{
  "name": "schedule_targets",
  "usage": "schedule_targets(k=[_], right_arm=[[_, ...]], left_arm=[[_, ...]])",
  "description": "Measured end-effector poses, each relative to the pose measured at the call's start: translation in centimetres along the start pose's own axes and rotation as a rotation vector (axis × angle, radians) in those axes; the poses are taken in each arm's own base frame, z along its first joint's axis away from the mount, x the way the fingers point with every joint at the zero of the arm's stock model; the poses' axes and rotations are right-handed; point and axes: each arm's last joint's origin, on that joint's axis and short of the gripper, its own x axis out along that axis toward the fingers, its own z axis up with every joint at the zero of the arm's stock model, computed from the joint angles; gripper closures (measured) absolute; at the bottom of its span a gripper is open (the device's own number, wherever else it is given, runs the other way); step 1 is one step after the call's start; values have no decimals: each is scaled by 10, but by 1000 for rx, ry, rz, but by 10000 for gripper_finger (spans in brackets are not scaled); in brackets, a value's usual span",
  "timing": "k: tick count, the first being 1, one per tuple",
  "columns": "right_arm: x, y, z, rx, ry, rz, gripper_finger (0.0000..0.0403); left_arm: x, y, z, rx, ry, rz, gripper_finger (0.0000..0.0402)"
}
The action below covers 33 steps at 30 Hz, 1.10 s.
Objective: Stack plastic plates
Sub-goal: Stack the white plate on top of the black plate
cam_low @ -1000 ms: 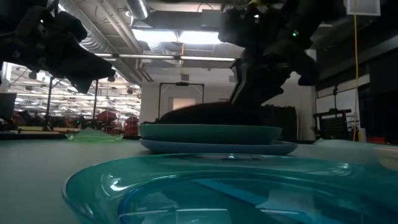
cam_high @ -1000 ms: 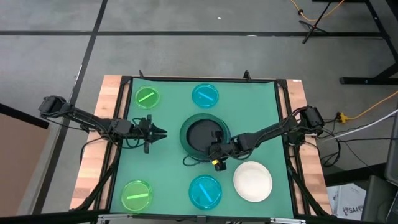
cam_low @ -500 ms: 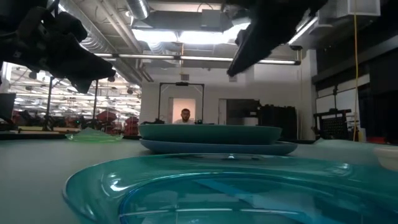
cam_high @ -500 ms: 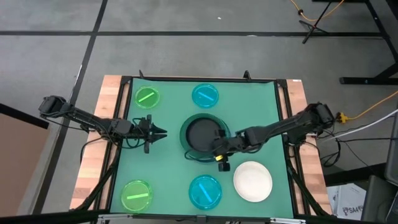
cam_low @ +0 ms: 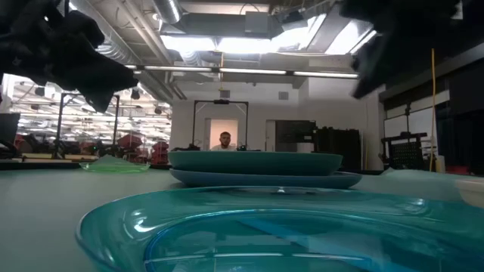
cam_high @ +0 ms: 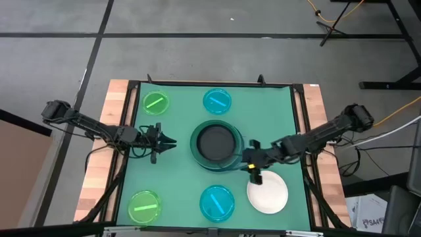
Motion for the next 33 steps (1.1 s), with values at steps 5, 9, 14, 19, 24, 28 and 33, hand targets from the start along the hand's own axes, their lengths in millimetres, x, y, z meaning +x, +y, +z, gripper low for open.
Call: schedule_targets(k=[5, 9, 14, 19, 24, 28, 33], right_arm=[[-2, 6, -43, 151, 71, 10, 251], [1, 14, -71, 215, 151, 19, 251], [-2, 17, -92, 214, 242, -40, 251], [-6, 14, -102, 179, 271, -153, 251], [-3, 8, -111, 159, 278, -192, 251], [0, 1, -119, 140, 293, -214, 251], [7, -1, -126, 148, 280, -170, 251]], left_arm=[[-1, -6, 7, 23, -71, -52, 317], [-2, -8, 9, 29, -95, -63, 317], [-2, -8, 9, 28, -95, -60, 317], [-2, -6, 9, 25, -108, -18, 317], [-2, -5, 10, 22, -123, 22, 317], [-1, -3, 11, 16, -138, 48, 317], [-1, -3, 11, 16, -138, 47, 317]])
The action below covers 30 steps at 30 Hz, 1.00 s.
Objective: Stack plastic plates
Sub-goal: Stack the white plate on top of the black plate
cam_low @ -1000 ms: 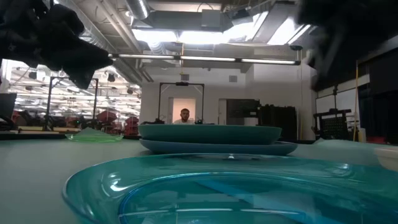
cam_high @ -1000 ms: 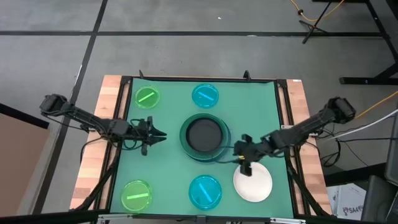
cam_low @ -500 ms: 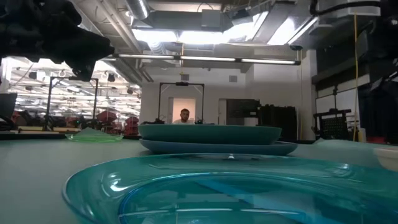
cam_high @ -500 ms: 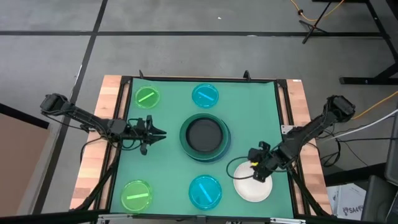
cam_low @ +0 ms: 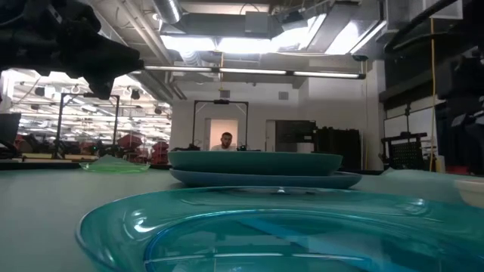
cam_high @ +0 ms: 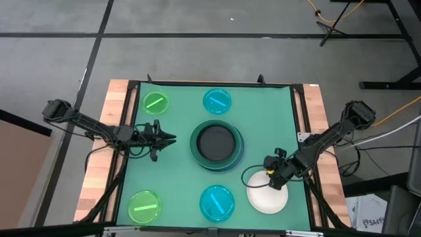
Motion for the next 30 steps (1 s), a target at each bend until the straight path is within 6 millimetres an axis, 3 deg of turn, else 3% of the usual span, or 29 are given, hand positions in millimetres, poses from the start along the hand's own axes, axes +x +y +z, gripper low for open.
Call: schedule_targets(k=[9, 19, 30], right_arm=[[8, -5, -6, 27, -6, 16, 268], [8, -5, -6, 15, -16, 19, 394], [-1, 8, 7, 6, -74, 64, 399]], left_arm=[[0, 0, 0, -5, 1, 0, 317], [0, 0, 0, -6, 1, 1, 317], [0, 0, 0, -5, 2, -1, 317]])
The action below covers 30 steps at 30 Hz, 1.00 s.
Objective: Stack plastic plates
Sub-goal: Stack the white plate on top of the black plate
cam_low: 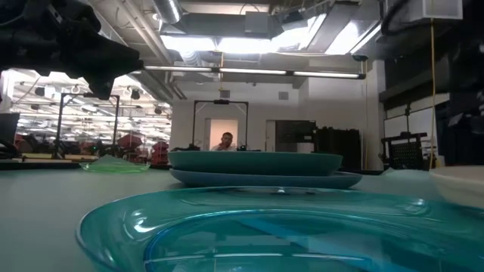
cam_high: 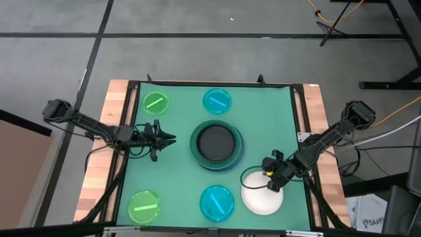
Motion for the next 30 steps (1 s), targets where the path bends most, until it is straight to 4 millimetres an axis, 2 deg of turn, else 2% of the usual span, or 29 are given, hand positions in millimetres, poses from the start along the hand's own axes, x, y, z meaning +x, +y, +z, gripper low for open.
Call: schedule_targets(k=[8, 15, 22, 30], right_arm=[[-12, 11, 22, -44, -83, 20, 402], [-22, 10, 54, -64, -136, 41, 402], [-35, 0, 93, -48, -205, 56, 402], [-44, -26, 131, -37, -337, 20, 403]], left_arm=[[0, 0, 0, -1, 1, -2, 317], [0, 0, 0, -1, 0, -2, 317], [0, -1, 0, -2, 7, -25, 317], [0, -1, 0, 0, 7, -25, 317]])
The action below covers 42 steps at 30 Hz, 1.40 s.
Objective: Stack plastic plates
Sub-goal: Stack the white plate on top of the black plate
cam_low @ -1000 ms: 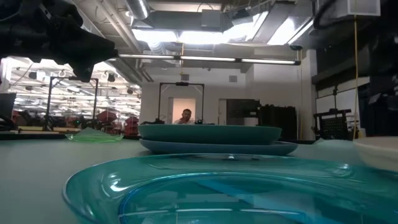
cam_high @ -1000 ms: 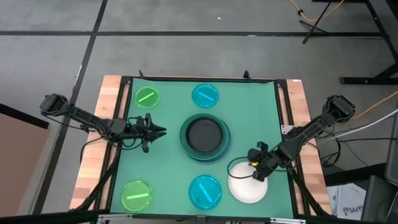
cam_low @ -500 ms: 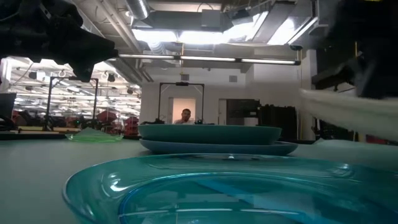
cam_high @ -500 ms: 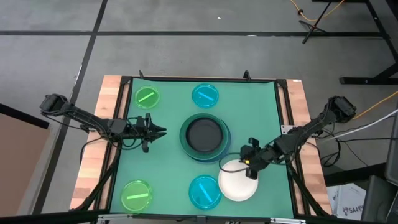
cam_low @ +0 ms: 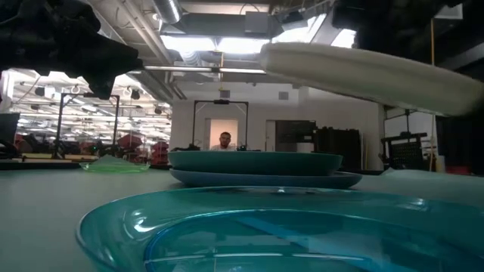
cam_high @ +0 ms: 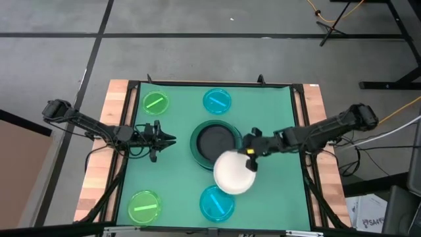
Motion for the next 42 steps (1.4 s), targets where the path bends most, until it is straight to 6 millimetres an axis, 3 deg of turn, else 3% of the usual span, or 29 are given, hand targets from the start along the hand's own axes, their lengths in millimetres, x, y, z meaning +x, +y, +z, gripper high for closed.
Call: schedule_targets(k=[10, 19, 33, 42], right_arm=[[11, -52, 31, 141, -145, -115, 403], [43, -87, 40, 227, -152, -133, 403], [83, -107, 30, 257, -83, -192, 402], [91, -107, 27, 253, -65, -161, 379]], left_arm=[[0, 0, 0, 1, 0, 0, 317], [0, 0, 1, 2, -9, 4, 317], [0, 0, 1, 4, -6, 4, 317], [0, 0, 1, 4, -6, 3, 317]])
